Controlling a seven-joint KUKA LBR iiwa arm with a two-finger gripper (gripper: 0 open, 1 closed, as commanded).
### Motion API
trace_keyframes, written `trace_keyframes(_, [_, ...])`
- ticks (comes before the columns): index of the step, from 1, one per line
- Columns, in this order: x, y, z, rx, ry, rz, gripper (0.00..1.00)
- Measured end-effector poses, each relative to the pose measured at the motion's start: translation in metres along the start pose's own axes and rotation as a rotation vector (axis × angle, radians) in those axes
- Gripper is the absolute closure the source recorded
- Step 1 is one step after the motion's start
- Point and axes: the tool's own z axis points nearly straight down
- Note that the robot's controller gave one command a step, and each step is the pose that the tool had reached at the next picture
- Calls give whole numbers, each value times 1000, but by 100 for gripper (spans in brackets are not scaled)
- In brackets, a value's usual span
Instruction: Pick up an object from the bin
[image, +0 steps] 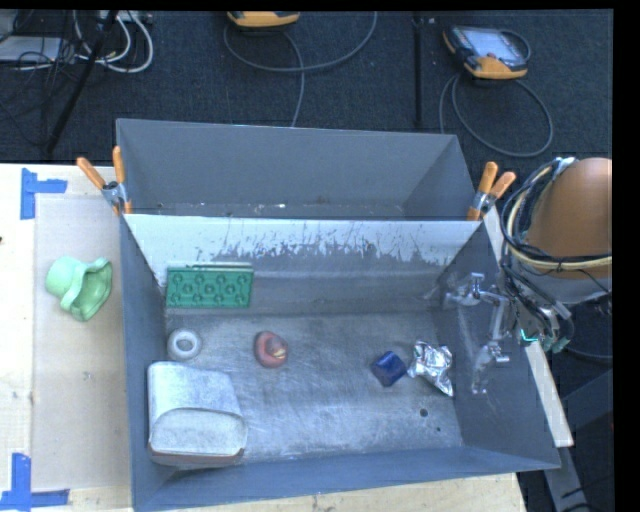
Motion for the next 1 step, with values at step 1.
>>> trace_keyframes(1, [9, -6, 98, -4, -11, 267, 0])
